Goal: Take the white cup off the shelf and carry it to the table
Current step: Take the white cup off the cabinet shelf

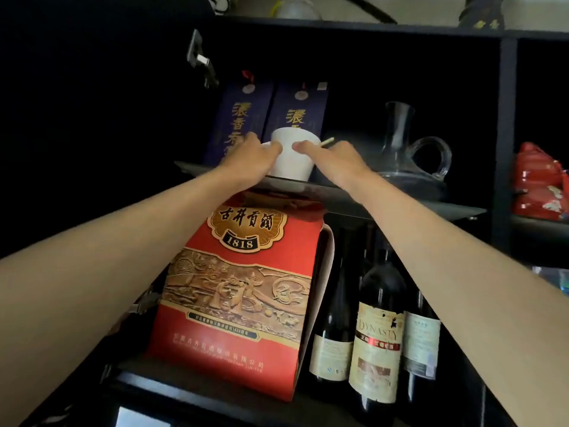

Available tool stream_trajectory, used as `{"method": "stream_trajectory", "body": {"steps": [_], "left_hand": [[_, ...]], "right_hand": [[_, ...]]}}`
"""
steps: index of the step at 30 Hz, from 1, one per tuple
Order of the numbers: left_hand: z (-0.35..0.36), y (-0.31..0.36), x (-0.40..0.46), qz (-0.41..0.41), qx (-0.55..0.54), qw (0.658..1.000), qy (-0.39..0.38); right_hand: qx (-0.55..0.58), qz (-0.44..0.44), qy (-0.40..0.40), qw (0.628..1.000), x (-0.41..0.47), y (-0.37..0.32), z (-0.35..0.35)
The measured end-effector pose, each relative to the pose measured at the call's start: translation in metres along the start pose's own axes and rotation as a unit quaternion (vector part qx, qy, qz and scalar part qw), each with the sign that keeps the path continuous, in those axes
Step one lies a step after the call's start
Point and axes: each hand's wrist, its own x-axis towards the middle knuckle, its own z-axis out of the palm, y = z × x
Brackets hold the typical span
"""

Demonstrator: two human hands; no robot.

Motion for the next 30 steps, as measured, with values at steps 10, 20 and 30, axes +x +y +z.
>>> {"method": "stream_trajectory", "body": {"steps": [10,20,30], "left_hand": [[-0.001,-0.005,0.015,-0.026,-0.155,0.984,-0.082],[0.004,0.021,-0.002,0.066,-0.264,0.959,-0.074],[0.065,0.135,-0.093,0.091,-0.474,0.854,-0.196]], "right_hand": [[0.016,0.03,0.023,0.999,0.031,0.002,0.022],[0.065,-0.004,0.106,0.992,0.011,-0.002,-0.004],[-0.046,0.071,0.244,0.966,-0.102,0.017,-0.138]]}}
